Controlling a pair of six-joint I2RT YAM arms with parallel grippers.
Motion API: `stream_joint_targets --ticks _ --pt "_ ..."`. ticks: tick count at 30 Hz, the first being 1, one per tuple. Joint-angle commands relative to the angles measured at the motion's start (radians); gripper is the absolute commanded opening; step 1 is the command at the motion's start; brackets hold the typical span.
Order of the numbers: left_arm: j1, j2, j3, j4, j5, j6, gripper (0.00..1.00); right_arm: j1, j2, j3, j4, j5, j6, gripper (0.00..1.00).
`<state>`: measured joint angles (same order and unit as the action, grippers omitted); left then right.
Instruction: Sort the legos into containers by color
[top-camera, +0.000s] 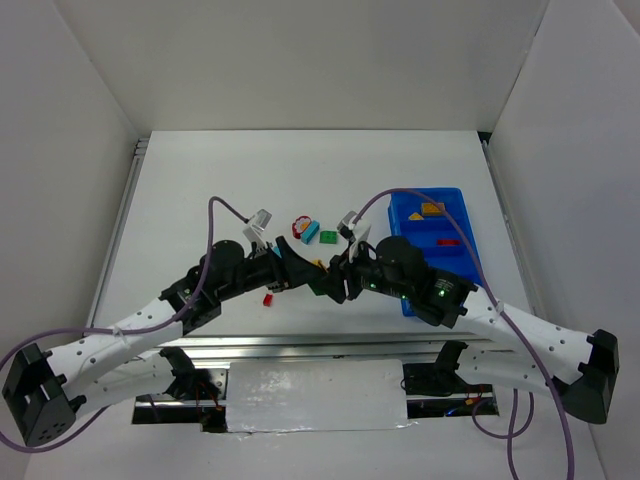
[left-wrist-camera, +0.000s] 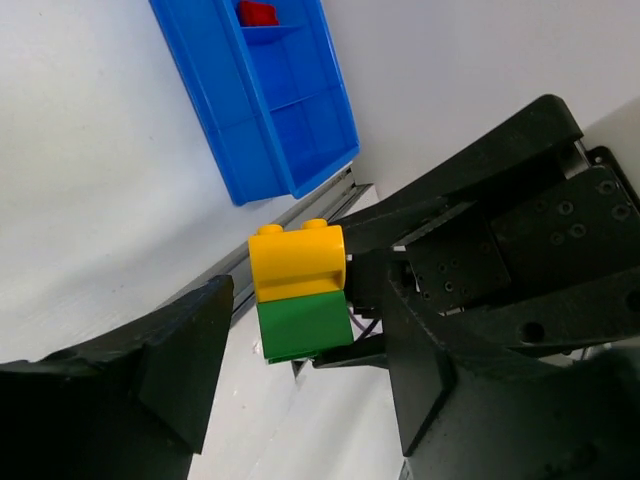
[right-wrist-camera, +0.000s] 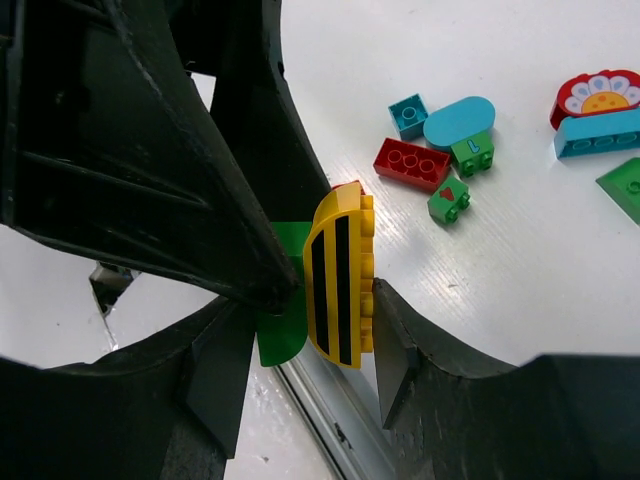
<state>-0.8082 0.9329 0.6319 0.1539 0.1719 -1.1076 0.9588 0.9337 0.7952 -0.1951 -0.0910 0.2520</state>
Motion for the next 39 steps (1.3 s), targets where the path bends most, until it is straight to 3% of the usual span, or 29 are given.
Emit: stream_joint_targets --ticks 1,2,3,5,6,9,10,11,12,13,14,18,21,26,32,39 --pt "-0.031 0.009 -0.011 0.067 0.044 0.003 0.70 0.003 -0.035 0.012 0.112 0.080 0.030 0.00" --pt "-0.031 0.010 -0.012 0.073 0.047 0.005 0.68 0.003 -0.035 0.012 0.118 0.080 0.030 0.00" --pt "-0.032 0.010 -0.015 0.081 0.051 0.008 0.54 0.004 -0.036 0.012 0.123 0.080 0.033 0.00" --pt "-0.034 0.014 -0.017 0.091 0.058 0.009 0.40 0.003 -0.024 0.021 0.125 0.077 0.035 0.00" --pt "-0.034 0.017 -0.015 0.096 0.067 0.014 0.21 0.003 -0.016 0.025 0.125 0.083 0.038 0.00" --pt "-0.036 0.014 -0.003 0.114 0.090 0.029 0.00 0.005 0.013 0.029 0.128 0.120 0.056 0.00" --pt "-0.034 0.011 0.000 0.115 0.093 0.037 0.00 0.005 0.023 0.030 0.129 0.122 0.064 0.01" --pt "-0.036 0.006 0.003 0.113 0.095 0.044 0.00 0.005 0.028 0.029 0.132 0.116 0.064 0.10" --pt "-0.037 0.001 0.009 0.105 0.086 0.064 0.00 0.005 0.030 0.029 0.138 0.096 0.064 0.26" --pt "-0.036 -0.005 0.011 0.098 0.080 0.077 0.00 0.003 0.028 0.027 0.138 0.082 0.067 0.56" --pt "-0.036 -0.019 0.014 0.092 0.074 0.090 0.00 0.003 0.025 0.026 0.138 0.056 0.070 0.99" --pt "-0.034 -0.060 0.054 0.027 0.072 0.257 0.00 -0.031 -0.024 0.018 0.086 -0.048 0.040 1.00" --pt "-0.034 -0.103 0.061 0.004 0.135 0.374 0.00 -0.115 -0.093 0.021 0.027 -0.217 -0.003 1.00" --pt "-0.036 -0.170 0.035 0.079 0.386 0.506 0.00 -0.241 -0.159 0.007 0.058 -0.681 0.007 0.99" --pt "-0.036 -0.198 0.006 0.162 0.501 0.503 0.00 -0.241 -0.098 0.000 0.189 -0.806 0.088 0.92" --pt "-0.036 -0.184 0.020 0.135 0.469 0.514 0.00 -0.218 -0.076 -0.051 0.388 -0.930 0.200 0.86"
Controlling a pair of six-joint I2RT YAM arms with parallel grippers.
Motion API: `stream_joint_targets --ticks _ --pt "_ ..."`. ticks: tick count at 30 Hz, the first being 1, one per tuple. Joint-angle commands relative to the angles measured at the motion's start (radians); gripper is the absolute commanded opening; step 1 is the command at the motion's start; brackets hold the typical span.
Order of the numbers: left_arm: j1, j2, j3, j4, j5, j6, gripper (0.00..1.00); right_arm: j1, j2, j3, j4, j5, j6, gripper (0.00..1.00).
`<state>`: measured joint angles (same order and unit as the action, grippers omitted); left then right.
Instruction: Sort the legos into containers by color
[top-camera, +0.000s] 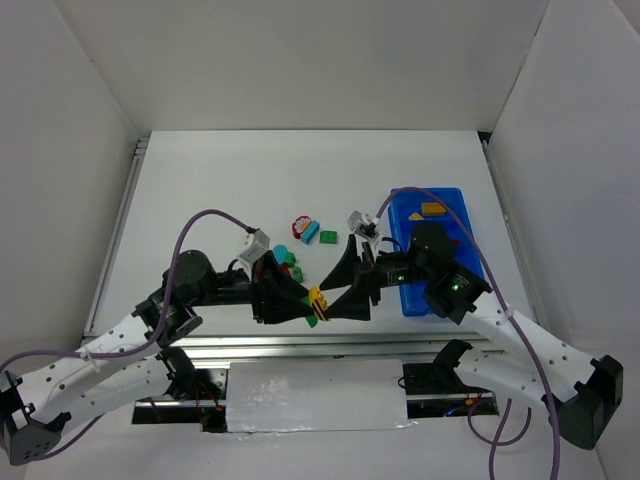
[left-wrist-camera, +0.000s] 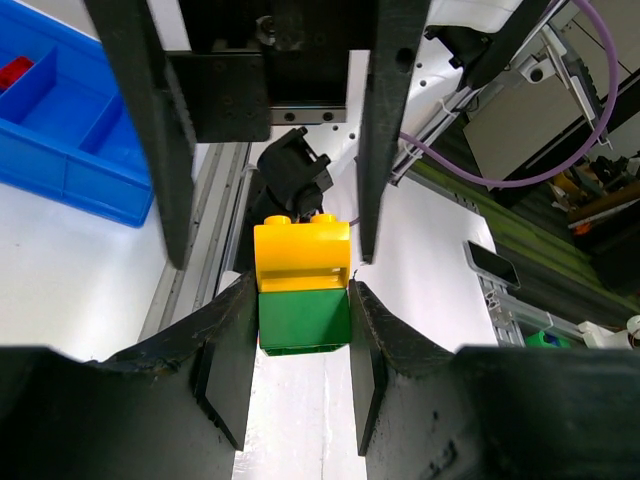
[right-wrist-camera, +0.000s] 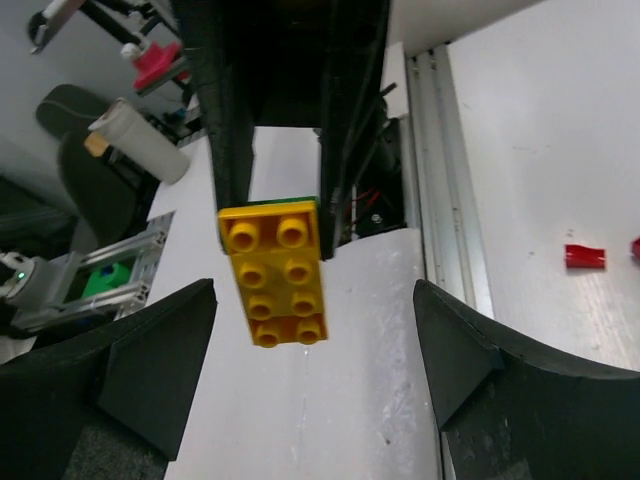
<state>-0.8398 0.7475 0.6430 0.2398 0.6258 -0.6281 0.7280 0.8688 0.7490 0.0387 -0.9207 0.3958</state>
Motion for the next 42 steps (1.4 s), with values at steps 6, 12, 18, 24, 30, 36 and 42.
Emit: stream_joint_targets --ticks 6,12,18,24,30,36,42 --pt "-0.004 0.007 0.023 0.058 -0.003 0.030 0.00 0.034 0.018 -0.008 0.154 -0.092 0.055 0.69" --pt "-0.004 0.009 0.029 0.065 -0.018 0.025 0.00 0.047 0.061 -0.026 0.197 -0.067 0.075 0.56" --pt "-0.005 -0.010 0.041 0.027 -0.047 0.048 0.00 0.045 0.091 -0.059 0.267 -0.087 0.084 0.00" --pt "-0.004 -0.074 0.066 -0.118 -0.142 0.111 0.00 -0.097 0.029 -0.097 0.174 -0.020 0.032 0.00" --pt "-0.002 -0.126 0.067 -0.194 -0.208 0.142 0.00 -0.294 0.039 -0.059 0.055 0.098 0.038 0.00" --pt "-0.004 -0.165 0.069 -0.232 -0.279 0.143 0.00 -0.430 0.163 0.068 -0.089 0.404 0.119 0.00" --pt "-0.002 -0.154 0.110 -0.382 -0.419 0.154 0.00 -0.594 0.450 0.263 -0.397 1.141 0.462 0.00"
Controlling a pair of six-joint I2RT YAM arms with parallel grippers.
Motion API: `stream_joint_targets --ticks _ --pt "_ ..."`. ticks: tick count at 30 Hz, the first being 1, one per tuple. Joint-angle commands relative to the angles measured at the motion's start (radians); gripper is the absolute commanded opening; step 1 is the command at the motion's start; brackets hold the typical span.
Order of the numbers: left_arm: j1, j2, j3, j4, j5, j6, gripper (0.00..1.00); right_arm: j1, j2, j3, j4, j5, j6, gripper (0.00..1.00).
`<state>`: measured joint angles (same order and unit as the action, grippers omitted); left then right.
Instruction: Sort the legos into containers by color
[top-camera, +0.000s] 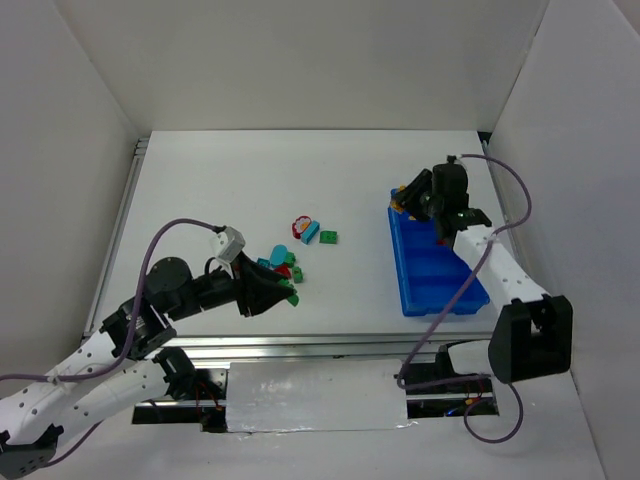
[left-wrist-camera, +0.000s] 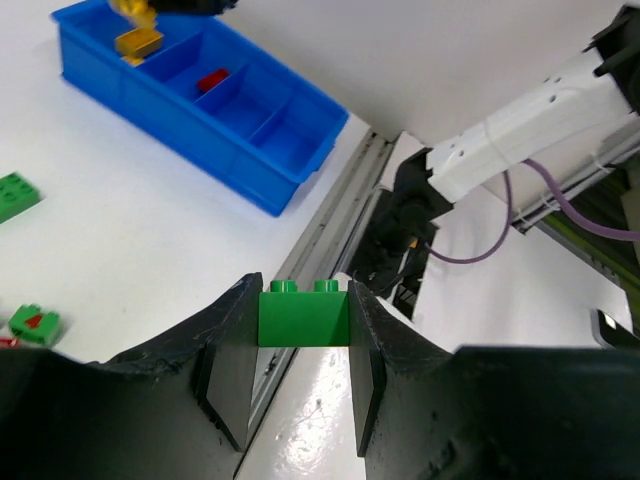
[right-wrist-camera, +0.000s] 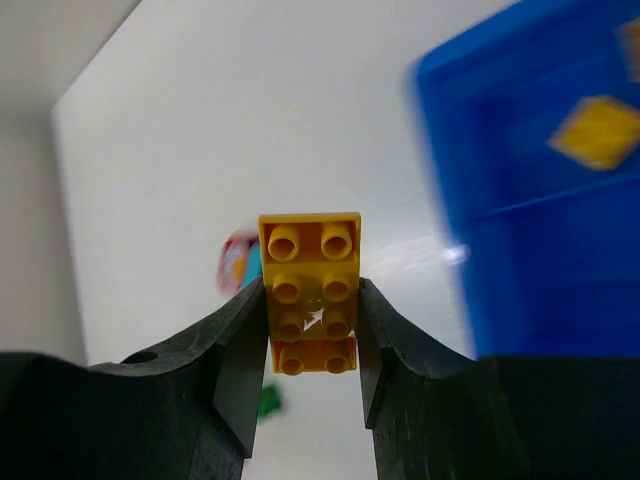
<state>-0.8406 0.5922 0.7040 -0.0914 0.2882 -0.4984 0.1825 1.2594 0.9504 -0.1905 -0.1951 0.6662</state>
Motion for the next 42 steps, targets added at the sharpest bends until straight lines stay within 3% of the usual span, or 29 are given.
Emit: stream_joint_targets --ticks 1,3,8,12,14,15,18,23,24,27,30,31,32,37,40,42 --pt "-0.003 0.001 0.052 -0.077 -0.099 0.024 0.00 -0.060 0.078 0.070 -0.170 0.515 0.222 0.00" --pt "-0.003 -0.003 0.054 -0.096 -0.109 0.018 0.00 -0.098 0.145 0.100 -0.188 0.565 0.298 0.00" --pt "-0.005 -0.046 0.052 -0.146 -0.167 -0.002 0.00 -0.140 0.288 0.217 -0.210 0.557 0.309 0.01" --pt "-0.005 -0.052 0.057 -0.156 -0.166 -0.002 0.00 -0.158 0.348 0.241 -0.182 0.539 0.282 0.12" --pt "-0.005 -0.048 0.057 -0.153 -0.158 -0.003 0.00 -0.172 0.351 0.241 -0.168 0.533 0.277 0.41" --pt "-0.005 -0.043 0.057 -0.154 -0.156 -0.003 0.00 -0.175 0.354 0.249 -0.159 0.520 0.270 0.70" --pt "-0.005 -0.042 0.049 -0.150 -0.158 -0.008 0.00 -0.175 0.377 0.278 -0.158 0.485 0.234 0.86" --pt "-0.005 -0.043 0.040 -0.133 -0.165 -0.020 0.00 -0.175 0.356 0.320 -0.189 0.441 0.194 0.91" --pt "-0.005 -0.042 0.038 -0.122 -0.158 -0.023 0.00 -0.175 0.327 0.294 -0.161 0.406 0.179 0.98" --pt "-0.006 -0.042 0.035 -0.090 -0.158 -0.038 0.00 -0.160 0.200 0.152 -0.054 0.242 0.119 1.00" --pt "-0.006 -0.040 0.041 -0.079 -0.202 -0.077 0.00 -0.135 0.068 -0.023 0.148 -0.213 0.006 1.00" --pt "-0.005 -0.042 0.046 -0.074 -0.216 -0.086 0.00 -0.117 -0.002 -0.071 0.208 -0.429 -0.023 1.00" --pt "-0.005 -0.043 0.046 -0.070 -0.231 -0.095 0.00 -0.089 -0.035 -0.105 0.280 -0.488 -0.048 1.00" --pt "-0.003 -0.034 0.061 -0.041 -0.242 -0.144 0.00 0.257 -0.267 -0.226 0.330 -0.765 -0.243 1.00" --pt "-0.003 0.009 0.069 0.031 -0.099 -0.147 0.00 0.455 -0.336 -0.242 0.394 -0.767 -0.264 1.00" --pt "-0.005 0.029 0.055 0.122 0.000 -0.163 0.00 0.503 -0.353 -0.237 0.445 -0.753 -0.245 1.00"
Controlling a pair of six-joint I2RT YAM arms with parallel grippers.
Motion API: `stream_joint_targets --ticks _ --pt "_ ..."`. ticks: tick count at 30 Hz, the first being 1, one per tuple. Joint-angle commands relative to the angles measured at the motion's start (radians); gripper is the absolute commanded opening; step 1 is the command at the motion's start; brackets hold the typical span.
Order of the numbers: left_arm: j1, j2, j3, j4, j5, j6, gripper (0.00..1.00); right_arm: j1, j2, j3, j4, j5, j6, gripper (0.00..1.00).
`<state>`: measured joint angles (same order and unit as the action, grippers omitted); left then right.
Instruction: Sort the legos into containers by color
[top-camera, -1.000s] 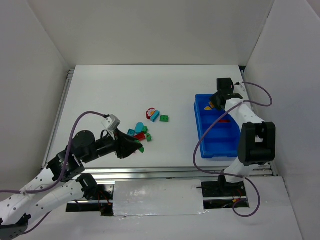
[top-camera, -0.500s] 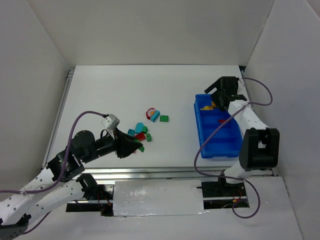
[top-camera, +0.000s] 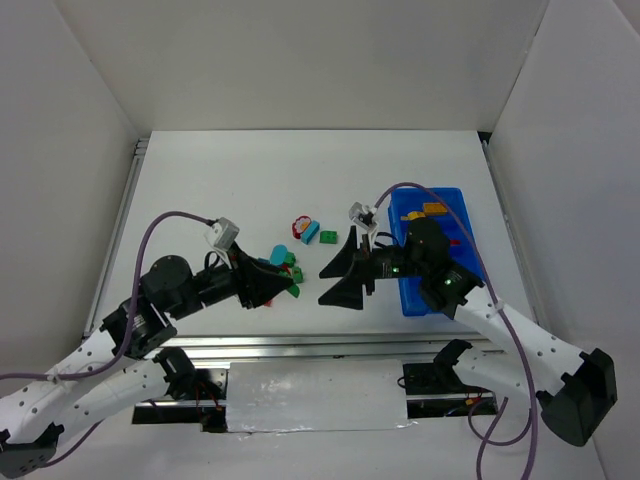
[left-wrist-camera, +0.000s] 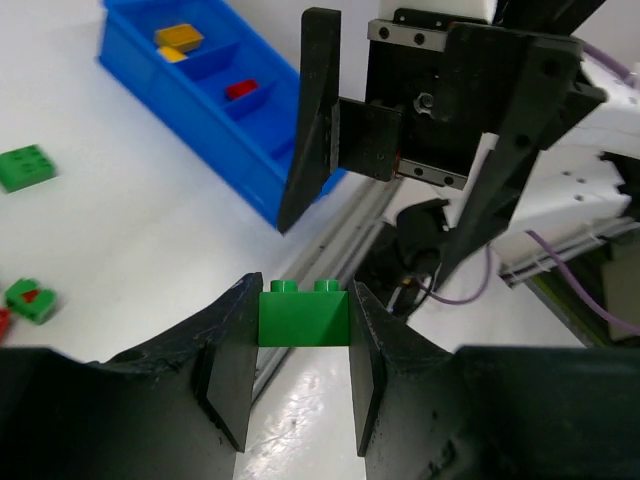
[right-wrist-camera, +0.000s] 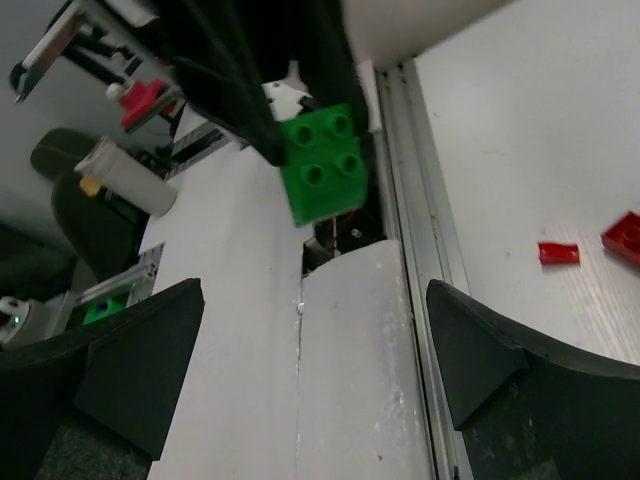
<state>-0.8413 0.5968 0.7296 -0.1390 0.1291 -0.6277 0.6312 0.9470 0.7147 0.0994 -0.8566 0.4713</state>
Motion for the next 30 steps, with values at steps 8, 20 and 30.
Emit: stream_joint_targets --ticks 8,20,30 --pt "-0.004 0.026 -0.038 0.383 0.288 -0.113 0.00 0.116 0.006 -0.054 0.464 -0.133 0.144 0.96" --pt "-0.004 0.044 -0.067 0.417 0.285 -0.125 0.00 0.191 0.056 -0.006 0.531 -0.044 0.173 0.77" --pt "-0.005 0.038 -0.061 0.371 0.231 -0.106 0.08 0.231 0.121 0.017 0.516 0.014 0.155 0.00"
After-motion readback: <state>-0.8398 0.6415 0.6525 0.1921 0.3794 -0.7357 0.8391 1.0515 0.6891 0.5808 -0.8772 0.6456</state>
